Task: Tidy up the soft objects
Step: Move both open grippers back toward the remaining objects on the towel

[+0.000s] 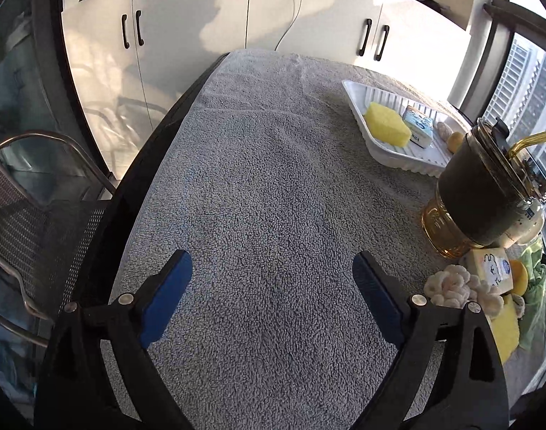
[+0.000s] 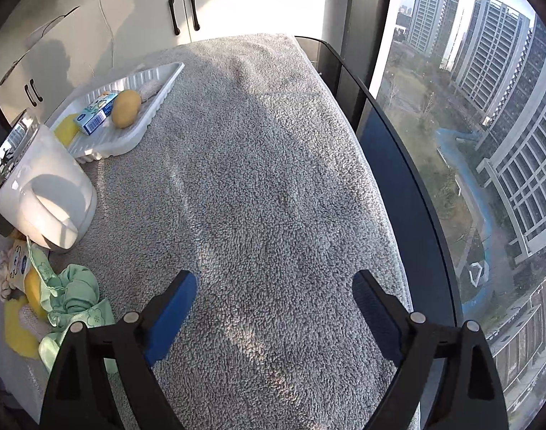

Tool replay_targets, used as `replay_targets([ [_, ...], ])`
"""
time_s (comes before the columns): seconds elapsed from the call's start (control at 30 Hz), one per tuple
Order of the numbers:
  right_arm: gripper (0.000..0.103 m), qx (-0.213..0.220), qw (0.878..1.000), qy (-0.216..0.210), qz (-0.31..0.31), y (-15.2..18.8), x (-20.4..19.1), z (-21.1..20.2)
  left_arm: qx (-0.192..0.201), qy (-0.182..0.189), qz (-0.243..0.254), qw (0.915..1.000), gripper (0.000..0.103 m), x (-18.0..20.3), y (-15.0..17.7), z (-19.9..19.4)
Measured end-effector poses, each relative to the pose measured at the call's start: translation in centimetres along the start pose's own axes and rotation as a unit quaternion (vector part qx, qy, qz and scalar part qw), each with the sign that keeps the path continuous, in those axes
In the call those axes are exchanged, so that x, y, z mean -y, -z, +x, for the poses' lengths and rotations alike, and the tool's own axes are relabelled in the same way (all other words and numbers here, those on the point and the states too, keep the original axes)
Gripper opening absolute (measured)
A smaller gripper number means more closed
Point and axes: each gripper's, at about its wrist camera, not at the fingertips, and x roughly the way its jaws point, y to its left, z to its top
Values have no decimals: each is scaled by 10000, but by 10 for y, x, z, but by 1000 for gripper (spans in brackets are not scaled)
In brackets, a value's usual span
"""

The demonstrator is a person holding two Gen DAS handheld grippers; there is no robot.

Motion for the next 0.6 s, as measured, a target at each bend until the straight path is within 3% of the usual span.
replay_targets([
  [0.27,92,-7,9993,80,-365,40,-25,-25,-34,15,365,9993,92,24,24,-18],
  [0.6,93,-12,9995,-268,-193,64,-33,-47,-115,333,851,9958,92,56,48,-38],
])
